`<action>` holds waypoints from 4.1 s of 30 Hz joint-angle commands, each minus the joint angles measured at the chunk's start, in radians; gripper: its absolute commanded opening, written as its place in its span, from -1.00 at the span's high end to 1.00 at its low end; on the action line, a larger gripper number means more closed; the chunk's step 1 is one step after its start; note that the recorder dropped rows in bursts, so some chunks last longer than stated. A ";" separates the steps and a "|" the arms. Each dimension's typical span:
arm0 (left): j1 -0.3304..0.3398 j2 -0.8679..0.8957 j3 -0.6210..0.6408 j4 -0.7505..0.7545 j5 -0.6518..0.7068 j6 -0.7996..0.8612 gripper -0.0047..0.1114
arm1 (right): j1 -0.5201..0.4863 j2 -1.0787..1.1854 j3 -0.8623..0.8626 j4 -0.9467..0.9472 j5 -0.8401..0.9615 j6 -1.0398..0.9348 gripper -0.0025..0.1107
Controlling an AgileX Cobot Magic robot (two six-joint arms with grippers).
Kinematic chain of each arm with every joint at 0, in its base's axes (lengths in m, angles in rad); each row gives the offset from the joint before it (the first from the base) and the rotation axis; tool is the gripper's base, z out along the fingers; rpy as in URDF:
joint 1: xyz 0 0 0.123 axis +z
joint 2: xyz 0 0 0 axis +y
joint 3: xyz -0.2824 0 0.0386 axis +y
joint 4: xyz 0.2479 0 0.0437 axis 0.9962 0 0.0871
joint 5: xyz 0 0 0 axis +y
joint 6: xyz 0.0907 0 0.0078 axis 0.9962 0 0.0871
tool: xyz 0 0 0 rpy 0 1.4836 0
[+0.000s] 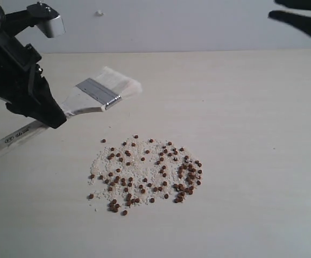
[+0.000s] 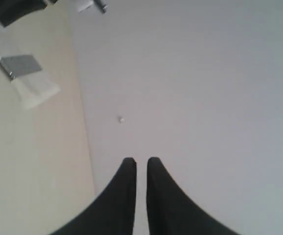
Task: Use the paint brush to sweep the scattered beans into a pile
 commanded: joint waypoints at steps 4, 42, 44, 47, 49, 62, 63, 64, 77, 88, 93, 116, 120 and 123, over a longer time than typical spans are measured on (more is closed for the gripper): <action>0.003 0.033 -0.097 0.005 -0.011 0.031 0.92 | 0.227 0.242 -0.002 0.000 0.300 -0.298 0.63; 0.000 0.051 -0.128 -0.199 0.055 0.099 0.92 | 0.889 0.770 -0.247 0.000 1.058 -0.264 -0.22; 0.000 0.051 -0.128 -0.199 0.055 0.099 0.92 | 0.889 0.786 -0.261 0.000 1.071 -0.261 -0.22; 0.000 0.051 -0.128 -0.199 0.055 0.099 0.92 | 0.889 0.801 -0.283 0.000 1.103 -0.261 -0.22; 0.000 0.051 -0.128 -0.199 0.055 0.099 0.92 | 0.887 0.801 -0.290 0.000 1.103 -0.261 -0.22; 0.000 0.051 -0.128 -0.205 0.055 0.102 0.92 | 0.791 0.801 -0.297 0.000 0.977 -0.271 -0.20; 0.000 0.051 -0.128 -0.205 0.055 0.102 0.92 | 0.789 0.801 -0.297 0.000 0.976 -0.271 -0.18; 0.000 0.051 -0.128 -0.204 0.055 0.104 0.92 | 0.787 0.801 -0.297 0.000 0.974 -0.271 -0.15; 0.000 0.051 -0.126 -0.236 0.055 0.106 0.92 | 0.787 0.873 -0.350 0.000 0.989 -0.315 -0.09; 0.000 0.051 -0.126 -0.236 0.055 0.113 0.92 | 0.782 0.906 -0.379 0.000 1.039 -0.313 0.23; 0.000 0.051 -0.126 -0.236 0.055 0.113 0.92 | 0.762 0.906 -0.379 0.000 1.042 -0.313 0.48; 0.000 0.051 -0.126 -0.243 0.055 0.160 0.84 | 0.759 0.906 -0.379 0.000 1.036 -0.239 0.96; 0.000 0.051 -0.126 -0.199 0.043 0.161 0.46 | 0.759 0.906 -0.379 0.000 1.036 -0.173 0.96; 0.000 0.049 -0.126 -0.168 -0.006 0.167 -0.05 | 0.759 0.906 -0.379 0.000 1.036 -0.171 0.96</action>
